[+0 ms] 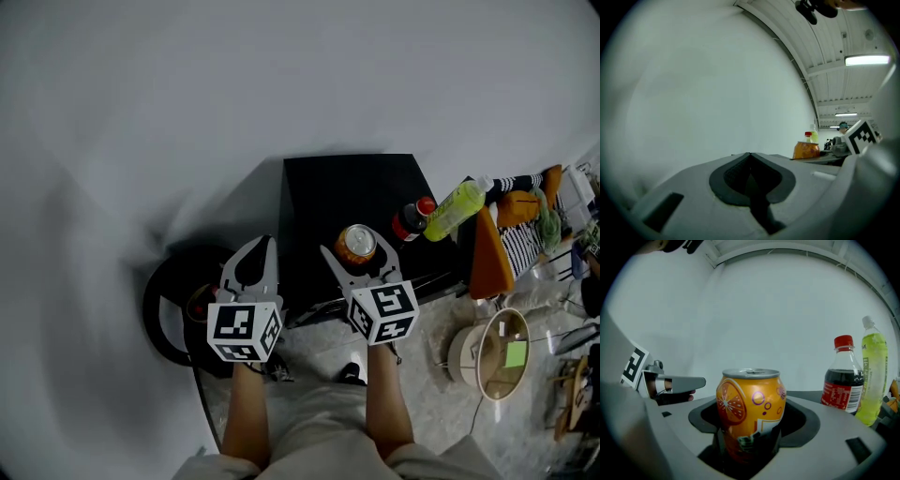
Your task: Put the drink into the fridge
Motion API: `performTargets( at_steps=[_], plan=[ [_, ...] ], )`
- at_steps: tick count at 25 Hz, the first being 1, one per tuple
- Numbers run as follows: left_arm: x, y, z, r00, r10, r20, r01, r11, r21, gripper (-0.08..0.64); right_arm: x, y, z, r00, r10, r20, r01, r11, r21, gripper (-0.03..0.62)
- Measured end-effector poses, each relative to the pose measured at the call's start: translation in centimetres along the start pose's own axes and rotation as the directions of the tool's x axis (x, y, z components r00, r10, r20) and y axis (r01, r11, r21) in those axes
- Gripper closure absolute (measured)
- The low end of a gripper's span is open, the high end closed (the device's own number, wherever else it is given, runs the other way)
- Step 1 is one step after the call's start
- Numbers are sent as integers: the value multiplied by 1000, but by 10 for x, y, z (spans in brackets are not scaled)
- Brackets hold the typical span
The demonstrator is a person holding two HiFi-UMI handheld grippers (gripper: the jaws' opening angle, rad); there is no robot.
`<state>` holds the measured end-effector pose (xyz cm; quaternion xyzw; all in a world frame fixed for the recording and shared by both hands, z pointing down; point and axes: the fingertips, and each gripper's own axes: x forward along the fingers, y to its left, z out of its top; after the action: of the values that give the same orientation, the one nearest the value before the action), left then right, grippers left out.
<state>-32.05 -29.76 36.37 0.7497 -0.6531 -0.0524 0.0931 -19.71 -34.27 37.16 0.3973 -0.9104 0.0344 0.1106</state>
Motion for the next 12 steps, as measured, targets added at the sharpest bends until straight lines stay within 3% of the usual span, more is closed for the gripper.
performTargets(
  at_steps=[7, 12],
  plan=[
    [-14, -16, -43, 998, 33, -48, -35, 999, -31, 551, -34, -5, -8, 1000, 13, 8, -13, 1000, -19, 268],
    [-23, -56, -50, 996, 65, -54, -64, 998, 23, 549, -50, -10, -14, 996, 89, 7, -89, 996, -25, 268]
  ],
)
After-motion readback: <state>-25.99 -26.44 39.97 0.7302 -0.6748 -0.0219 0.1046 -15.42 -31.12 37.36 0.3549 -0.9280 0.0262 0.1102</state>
